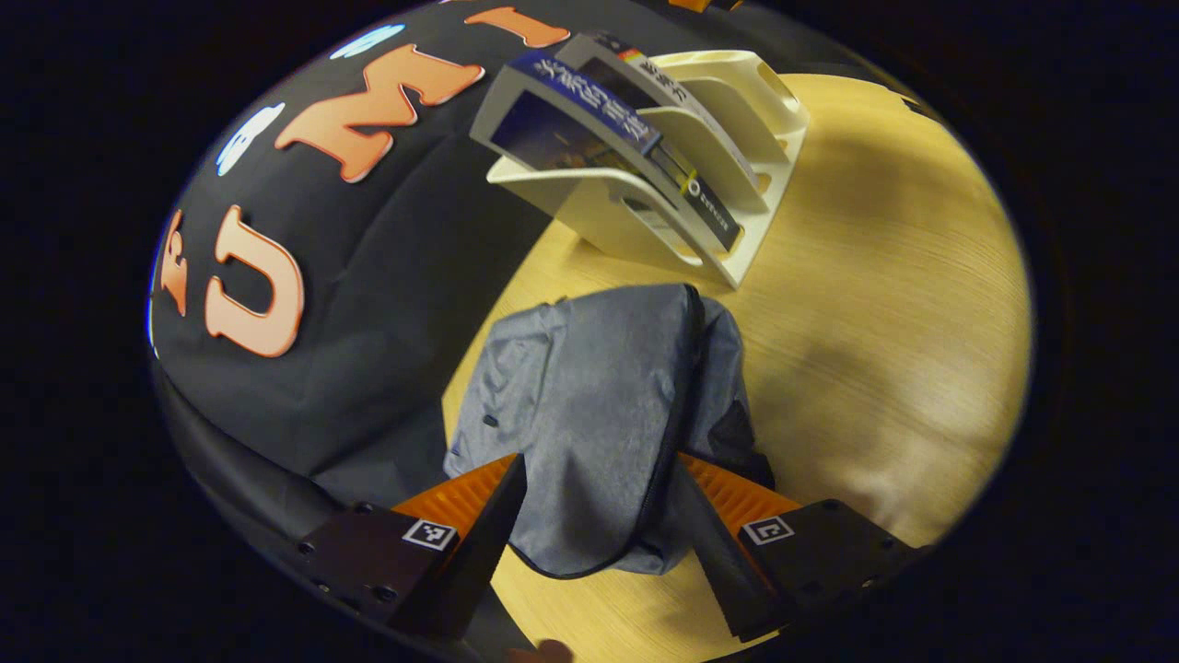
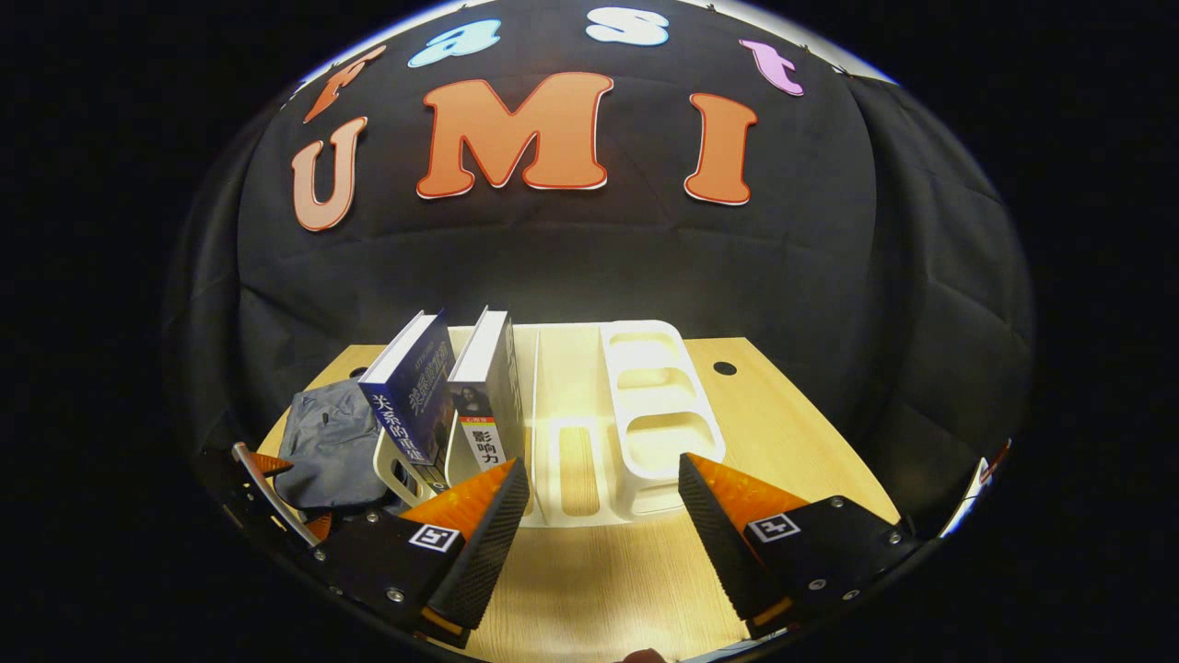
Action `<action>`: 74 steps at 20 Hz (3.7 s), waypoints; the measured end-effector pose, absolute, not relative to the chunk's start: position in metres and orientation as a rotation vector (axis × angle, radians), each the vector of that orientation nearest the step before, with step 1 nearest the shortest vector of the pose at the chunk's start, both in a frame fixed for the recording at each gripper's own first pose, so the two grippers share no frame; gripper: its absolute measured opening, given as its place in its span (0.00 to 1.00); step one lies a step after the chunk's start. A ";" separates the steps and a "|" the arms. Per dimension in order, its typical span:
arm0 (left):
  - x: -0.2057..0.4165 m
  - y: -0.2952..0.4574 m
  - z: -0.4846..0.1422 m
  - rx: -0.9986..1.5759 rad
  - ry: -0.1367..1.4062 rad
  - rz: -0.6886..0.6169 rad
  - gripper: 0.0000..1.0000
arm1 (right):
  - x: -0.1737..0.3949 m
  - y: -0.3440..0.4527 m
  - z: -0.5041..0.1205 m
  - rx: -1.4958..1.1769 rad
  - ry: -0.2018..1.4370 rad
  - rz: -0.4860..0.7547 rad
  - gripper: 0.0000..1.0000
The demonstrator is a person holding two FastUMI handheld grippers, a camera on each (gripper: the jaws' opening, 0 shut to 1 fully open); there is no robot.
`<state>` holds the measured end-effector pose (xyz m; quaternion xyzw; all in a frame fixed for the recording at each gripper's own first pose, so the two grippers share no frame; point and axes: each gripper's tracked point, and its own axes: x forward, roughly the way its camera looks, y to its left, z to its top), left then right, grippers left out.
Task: Open the schoolbag, grab two books from the bookshelf and put them into the schoolbag.
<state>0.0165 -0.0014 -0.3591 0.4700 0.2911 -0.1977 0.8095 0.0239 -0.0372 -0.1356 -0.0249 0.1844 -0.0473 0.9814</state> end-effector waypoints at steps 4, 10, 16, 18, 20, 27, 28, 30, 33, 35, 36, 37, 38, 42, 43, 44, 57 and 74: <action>0.014 -0.012 -0.360 0.997 0.619 -0.468 0.66 | 0.024 -0.035 -0.133 -0.031 0.359 -0.100 0.97; 0.013 -0.010 -0.344 1.042 0.682 -0.526 0.03 | 0.024 -0.034 -0.134 -0.019 0.369 -0.092 0.98; 0.030 -0.001 -0.293 0.908 0.736 -0.504 0.02 | 0.023 -0.029 -0.113 -0.008 0.342 -0.072 0.98; 0.039 0.004 -0.269 0.886 0.729 -0.503 0.02 | 0.023 -0.024 -0.103 0.002 0.328 -0.064 0.98; 0.050 0.009 -0.242 0.873 0.708 -0.511 0.02 | 0.025 -0.022 -0.095 0.002 0.308 -0.063 0.98; 0.101 0.028 -0.172 0.916 0.644 -0.559 0.02 | 0.026 -0.005 -0.079 0.048 0.323 -0.073 0.98; 0.107 0.031 -0.164 0.926 0.632 -0.579 0.02 | 0.023 -0.001 -0.079 0.049 0.333 -0.088 0.98; 0.120 0.035 -0.150 0.931 0.610 -0.611 0.02 | 0.016 0.012 -0.076 0.062 0.345 -0.110 0.97; 0.133 0.041 -0.136 0.917 0.586 -0.666 0.02 | -0.001 0.034 -0.069 0.078 0.345 -0.141 0.98; 0.141 0.045 -0.123 0.907 0.558 -0.693 0.02 | -0.013 0.048 -0.064 0.070 0.361 -0.149 0.98; 0.144 0.047 -0.116 0.894 0.545 -0.703 0.05 | -0.018 0.054 -0.059 0.068 0.374 -0.145 0.97; 0.148 0.046 -0.111 0.878 0.534 -0.713 0.02 | -0.022 0.063 -0.054 0.067 0.385 -0.133 0.98; 0.152 0.047 -0.106 0.861 0.529 -0.719 0.02 | -0.023 0.069 -0.045 0.064 0.392 -0.123 0.98; 0.170 0.048 -0.100 0.804 0.510 -0.711 0.02 | -0.009 0.095 -0.012 0.091 0.452 -0.035 0.97; 0.169 0.047 -0.102 0.800 0.511 -0.720 0.02 | -0.001 0.102 -0.006 0.090 0.480 -0.010 0.97; 0.169 0.046 -0.102 0.796 0.508 -0.730 0.02 | 0.009 0.108 -0.001 0.081 0.514 0.012 0.97; 0.188 0.045 -0.100 0.762 0.485 -0.730 0.01 | 0.142 0.165 -0.081 -0.056 1.051 0.091 0.99; 0.193 0.051 -0.120 0.712 0.551 -0.734 0.01 | 0.186 0.145 -0.196 -0.086 1.256 -0.028 0.62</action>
